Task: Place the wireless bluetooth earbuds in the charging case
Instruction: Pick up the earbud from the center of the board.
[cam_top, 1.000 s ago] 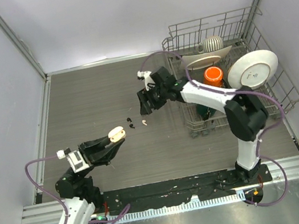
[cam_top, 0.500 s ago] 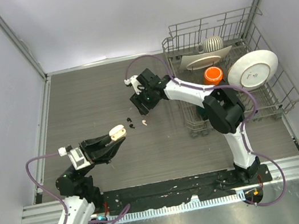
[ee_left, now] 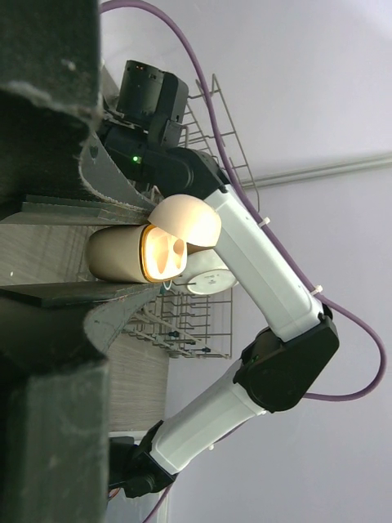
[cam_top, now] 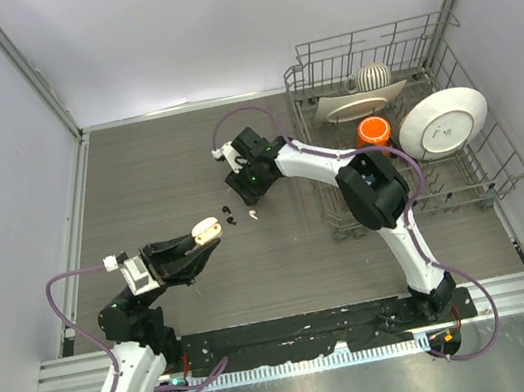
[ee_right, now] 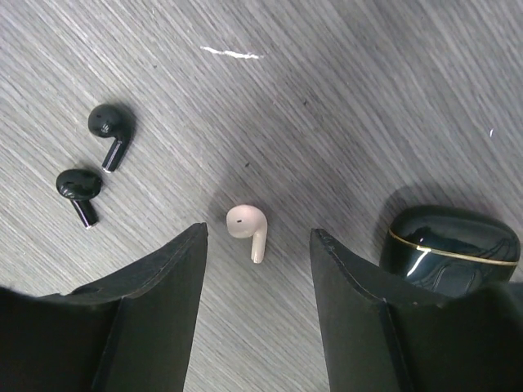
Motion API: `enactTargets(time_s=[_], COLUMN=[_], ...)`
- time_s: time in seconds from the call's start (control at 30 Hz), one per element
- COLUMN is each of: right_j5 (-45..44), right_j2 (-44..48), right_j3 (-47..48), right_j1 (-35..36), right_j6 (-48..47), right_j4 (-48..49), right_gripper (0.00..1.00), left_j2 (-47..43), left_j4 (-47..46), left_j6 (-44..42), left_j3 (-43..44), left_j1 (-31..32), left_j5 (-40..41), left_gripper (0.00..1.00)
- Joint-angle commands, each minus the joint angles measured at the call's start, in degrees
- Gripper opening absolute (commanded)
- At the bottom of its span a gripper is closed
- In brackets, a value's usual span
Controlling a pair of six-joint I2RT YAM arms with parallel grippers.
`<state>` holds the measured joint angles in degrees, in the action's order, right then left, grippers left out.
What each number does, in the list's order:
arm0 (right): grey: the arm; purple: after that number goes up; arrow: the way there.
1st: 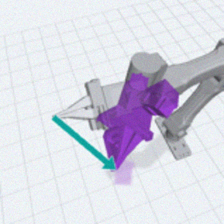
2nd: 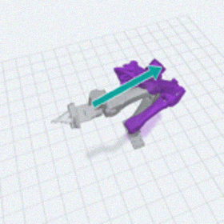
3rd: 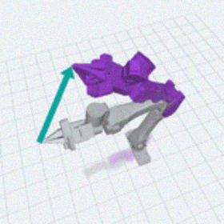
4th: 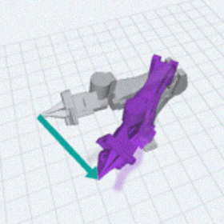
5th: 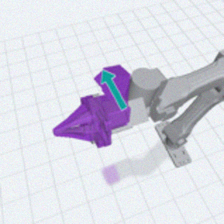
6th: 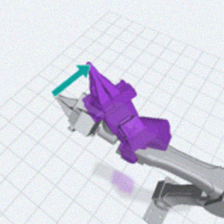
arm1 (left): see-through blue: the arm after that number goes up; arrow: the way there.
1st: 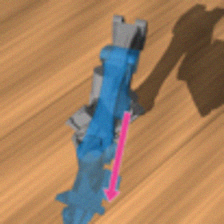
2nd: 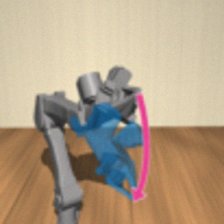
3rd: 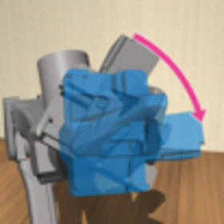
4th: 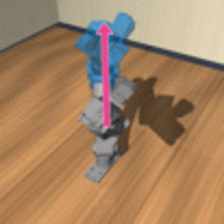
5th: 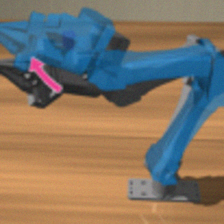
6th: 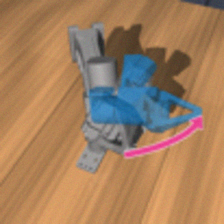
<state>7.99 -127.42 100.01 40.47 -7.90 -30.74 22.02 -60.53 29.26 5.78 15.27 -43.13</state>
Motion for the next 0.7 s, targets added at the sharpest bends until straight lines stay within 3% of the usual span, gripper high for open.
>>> enactTargets(time_s=[0.0, 0.13, 0.67], right_j5=[-0.5, -0.5, 1.2], right_j2=[-0.3, -1.4, -4.2], right_j3=[4.1, 5.5, 7.6], right_j1=[0.3, 0.3, 0.3], right_j6=[-1.4, -1.5, -2.0], right_j4=[0.1, -1.1, -3.0], right_gripper=[0.58, 0.49, 0.46], left_j2=[0.1, -0.1, -0.7], left_j4=[-1.3, -1.0, -0.3], left_j6=[-1.4, -1.5, -1.8], left_j3=[1.2, 1.0, 0.7], left_j1=[0.1, 0.1, 0.2], left_j5=[0.3, 0.7, 0.7], left_gripper=[0.00, 0.00, 0.00])
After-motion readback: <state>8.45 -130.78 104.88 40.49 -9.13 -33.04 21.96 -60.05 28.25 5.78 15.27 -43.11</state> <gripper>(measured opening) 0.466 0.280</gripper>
